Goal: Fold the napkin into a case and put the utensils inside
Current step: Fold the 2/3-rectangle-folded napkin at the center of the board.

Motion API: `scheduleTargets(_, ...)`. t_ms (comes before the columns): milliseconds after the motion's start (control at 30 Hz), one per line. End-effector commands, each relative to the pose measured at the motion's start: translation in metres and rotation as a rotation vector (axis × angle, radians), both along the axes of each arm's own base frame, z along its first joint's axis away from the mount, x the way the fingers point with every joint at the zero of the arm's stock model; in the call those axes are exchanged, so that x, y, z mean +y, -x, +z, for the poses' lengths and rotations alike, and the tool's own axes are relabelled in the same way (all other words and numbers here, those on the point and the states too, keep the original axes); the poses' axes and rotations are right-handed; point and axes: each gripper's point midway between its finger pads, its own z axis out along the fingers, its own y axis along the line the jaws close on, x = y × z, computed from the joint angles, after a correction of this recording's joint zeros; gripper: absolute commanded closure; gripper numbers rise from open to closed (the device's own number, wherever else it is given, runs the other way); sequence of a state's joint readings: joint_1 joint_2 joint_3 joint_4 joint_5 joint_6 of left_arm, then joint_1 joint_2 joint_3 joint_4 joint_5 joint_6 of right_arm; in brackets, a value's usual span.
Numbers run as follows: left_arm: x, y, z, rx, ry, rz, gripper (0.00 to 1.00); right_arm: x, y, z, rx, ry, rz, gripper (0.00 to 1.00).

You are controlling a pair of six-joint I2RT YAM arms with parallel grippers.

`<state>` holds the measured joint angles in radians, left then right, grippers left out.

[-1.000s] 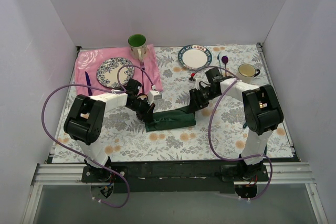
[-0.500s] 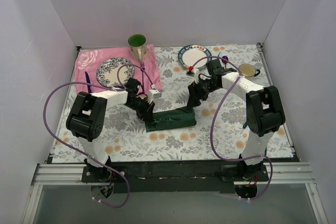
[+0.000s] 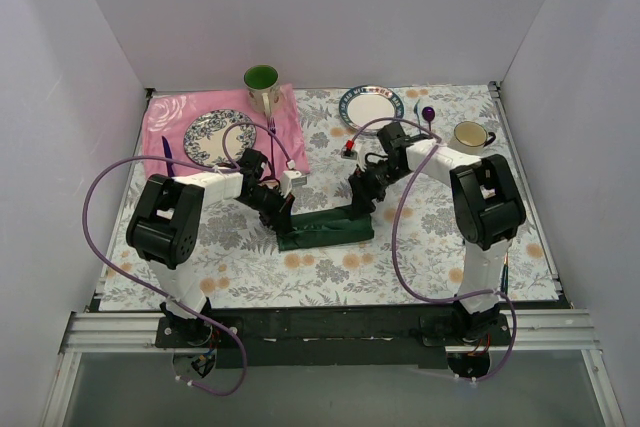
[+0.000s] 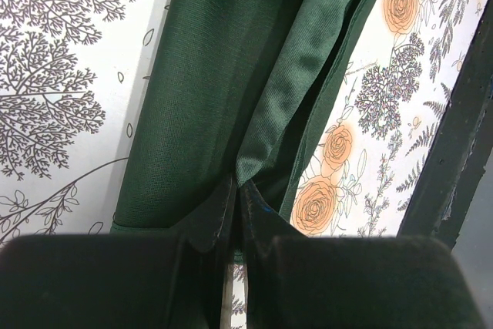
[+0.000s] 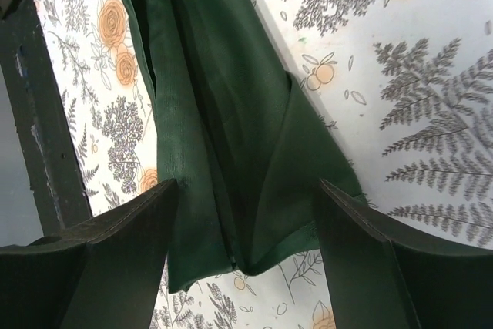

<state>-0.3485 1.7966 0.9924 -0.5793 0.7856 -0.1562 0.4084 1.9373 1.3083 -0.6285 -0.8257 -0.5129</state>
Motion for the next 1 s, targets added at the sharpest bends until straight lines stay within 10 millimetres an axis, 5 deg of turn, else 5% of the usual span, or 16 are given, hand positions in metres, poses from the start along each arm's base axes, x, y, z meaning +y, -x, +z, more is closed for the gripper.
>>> scheduleTargets(0,0.013,-0.001,-0.016,-0.005,-0.069,-0.002,1.0,-0.001,0.019,-0.013,0.077,-0.01,0.037,0.21)
scheduleTargets(300,0.021,-0.001,-0.018,0.003,-0.079,0.007,1.0,-0.004,0.047,-0.021,0.229,-0.036,0.041,0.2)
scheduleTargets(600,0.021,-0.001,-0.018,0.005,-0.079,-0.009,1.0,0.006,0.029,0.034,0.125,-0.141,0.064,0.24)
scheduleTargets(967,0.02,0.0,-0.02,0.01,-0.075,-0.012,1.0,0.002,0.035,0.053,0.111,-0.149,0.085,0.31)
